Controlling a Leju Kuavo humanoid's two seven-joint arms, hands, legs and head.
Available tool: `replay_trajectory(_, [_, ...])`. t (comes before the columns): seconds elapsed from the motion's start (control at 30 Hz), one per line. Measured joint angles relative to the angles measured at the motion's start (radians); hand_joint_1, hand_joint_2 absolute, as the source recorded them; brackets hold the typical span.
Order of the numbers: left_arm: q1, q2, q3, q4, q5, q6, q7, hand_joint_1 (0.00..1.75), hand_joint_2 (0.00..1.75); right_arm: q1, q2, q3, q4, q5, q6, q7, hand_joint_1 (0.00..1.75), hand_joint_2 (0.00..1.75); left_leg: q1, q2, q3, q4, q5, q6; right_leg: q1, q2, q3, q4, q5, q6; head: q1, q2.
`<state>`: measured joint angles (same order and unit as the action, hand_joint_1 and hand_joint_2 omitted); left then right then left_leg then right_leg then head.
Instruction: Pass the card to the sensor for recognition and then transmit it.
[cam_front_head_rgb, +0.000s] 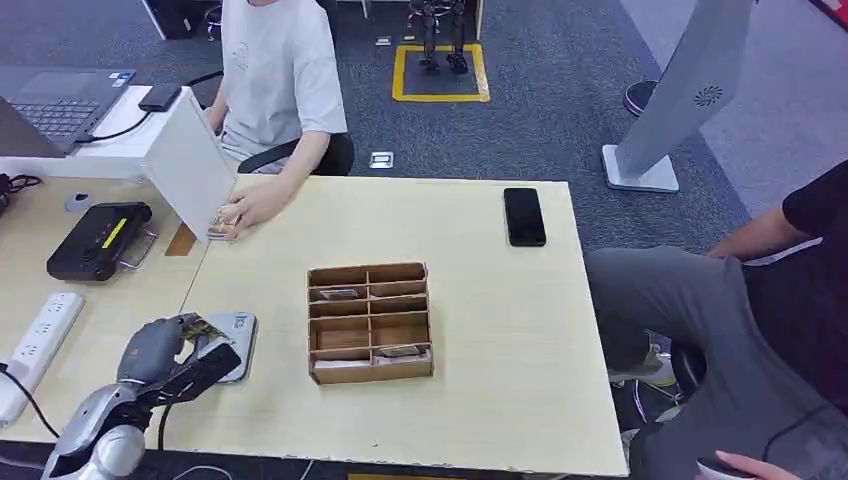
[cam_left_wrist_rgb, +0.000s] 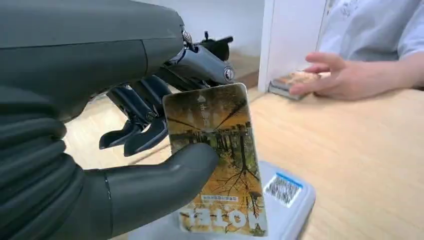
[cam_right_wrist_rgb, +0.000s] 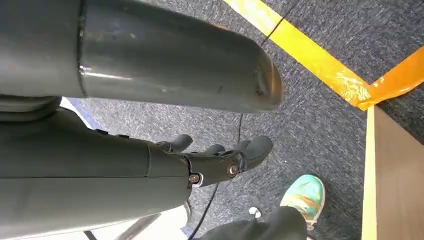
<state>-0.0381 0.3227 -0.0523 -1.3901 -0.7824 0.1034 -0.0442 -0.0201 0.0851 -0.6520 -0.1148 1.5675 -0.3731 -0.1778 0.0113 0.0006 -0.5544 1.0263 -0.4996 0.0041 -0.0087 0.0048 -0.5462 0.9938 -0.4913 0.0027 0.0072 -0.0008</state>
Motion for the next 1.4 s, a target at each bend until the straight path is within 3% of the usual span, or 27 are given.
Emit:
replay_trajectory(0.8, [0.025,-0.008,0.000,-0.023,0.024,-0.035,-0.005,1.75,1.75,-0.007,0.000,0.003,-0.002,0.002,0.020,0.005,0.00,0.00,0.000,0.000,0.001,0.000,0.000,0.000,0.000,0.000,0.001,0.001,0.000,0.000,0.000,0.000])
replay_trajectory(1.1, [0.029,-0.014,-0.002,-0.012,-0.072,-0.018,0.038,1.75,1.75,-0.007,0.000,0.017,-0.023,0.002,0.038,0.007,0.00,0.00,0.000,0.000,0.001,0.000,0.000,0.000,0.000,0.000,0.001,0.001,0.000,0.000,0.000,0.000])
replay_trajectory(1.4, [0.029,-0.018,-0.003,0.013,-0.088,-0.011,0.046,1.75,1.75,-0.006,0.000,0.028,-0.035,0.003,0.038,0.006,0.00,0.00,0.000,0.000,0.001,0.000,0.000,0.000,0.000,0.000,0.001,0.001,0.000,0.000,0.000,0.000])
